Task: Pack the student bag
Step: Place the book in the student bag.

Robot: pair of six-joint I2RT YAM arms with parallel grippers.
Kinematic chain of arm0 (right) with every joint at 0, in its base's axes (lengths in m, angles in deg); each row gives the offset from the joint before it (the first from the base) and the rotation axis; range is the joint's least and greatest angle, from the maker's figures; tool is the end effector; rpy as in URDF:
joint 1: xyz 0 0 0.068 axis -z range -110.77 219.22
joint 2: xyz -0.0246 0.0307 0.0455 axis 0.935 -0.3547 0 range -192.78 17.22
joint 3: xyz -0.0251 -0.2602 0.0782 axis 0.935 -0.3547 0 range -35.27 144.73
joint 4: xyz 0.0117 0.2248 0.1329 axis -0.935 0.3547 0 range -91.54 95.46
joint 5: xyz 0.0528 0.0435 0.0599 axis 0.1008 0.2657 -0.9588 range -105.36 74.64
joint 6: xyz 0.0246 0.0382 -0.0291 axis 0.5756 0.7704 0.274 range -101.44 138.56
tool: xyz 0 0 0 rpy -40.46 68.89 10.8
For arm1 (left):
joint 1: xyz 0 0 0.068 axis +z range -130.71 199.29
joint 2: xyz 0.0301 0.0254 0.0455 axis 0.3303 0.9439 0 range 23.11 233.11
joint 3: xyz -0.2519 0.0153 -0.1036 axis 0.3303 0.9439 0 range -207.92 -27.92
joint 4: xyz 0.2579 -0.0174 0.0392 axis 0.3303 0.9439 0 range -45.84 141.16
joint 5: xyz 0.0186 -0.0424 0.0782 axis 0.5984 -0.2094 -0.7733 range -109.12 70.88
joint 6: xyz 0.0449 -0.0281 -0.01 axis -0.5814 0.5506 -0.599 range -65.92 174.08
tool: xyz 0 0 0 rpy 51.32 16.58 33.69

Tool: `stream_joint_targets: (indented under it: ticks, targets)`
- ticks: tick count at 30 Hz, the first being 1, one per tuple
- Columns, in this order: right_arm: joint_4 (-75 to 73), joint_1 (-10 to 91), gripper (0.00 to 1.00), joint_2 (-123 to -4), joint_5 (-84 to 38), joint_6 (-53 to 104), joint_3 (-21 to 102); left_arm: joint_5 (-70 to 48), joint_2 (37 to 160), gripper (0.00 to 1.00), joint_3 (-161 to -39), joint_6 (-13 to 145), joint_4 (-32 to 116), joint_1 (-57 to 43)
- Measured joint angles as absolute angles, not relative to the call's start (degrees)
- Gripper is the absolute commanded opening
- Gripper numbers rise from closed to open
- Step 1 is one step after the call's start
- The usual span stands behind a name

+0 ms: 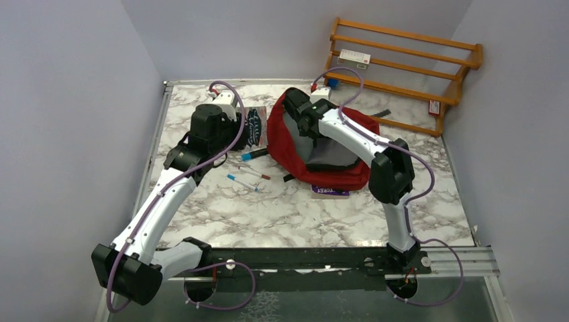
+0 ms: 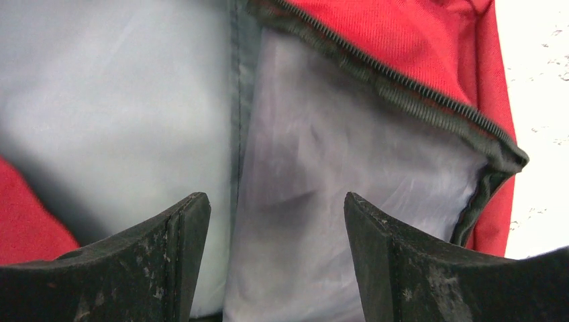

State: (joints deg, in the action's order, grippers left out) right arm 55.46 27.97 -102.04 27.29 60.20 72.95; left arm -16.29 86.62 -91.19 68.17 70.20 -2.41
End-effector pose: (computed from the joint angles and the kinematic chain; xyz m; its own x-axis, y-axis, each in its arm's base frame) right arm 0.3456 0.2709 0.2629 -0.7167 0.0214 -0.6970 0.2433 0.9444 -0.2211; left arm 0.2277 -0.0925 0.3602 -0.4990 -0.0630 -0.8643 0.2980 0.9240 -0.2394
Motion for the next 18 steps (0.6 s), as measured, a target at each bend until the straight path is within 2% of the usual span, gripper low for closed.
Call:
stream_joint_targets:
  ticks: [12, 18]
  targets:
    - [60.77, 29.92, 0.77, -113.93, 30.72, 60.25, 83.97, -23.42, 85.09, 0.0, -88.74, 68.26, 71.86, -2.45]
    - [64.66, 29.92, 0.62, -117.78, 34.42, 60.14, 86.09, -25.78, 84.39, 0.0, -88.17, 68.26, 73.61, -2.41]
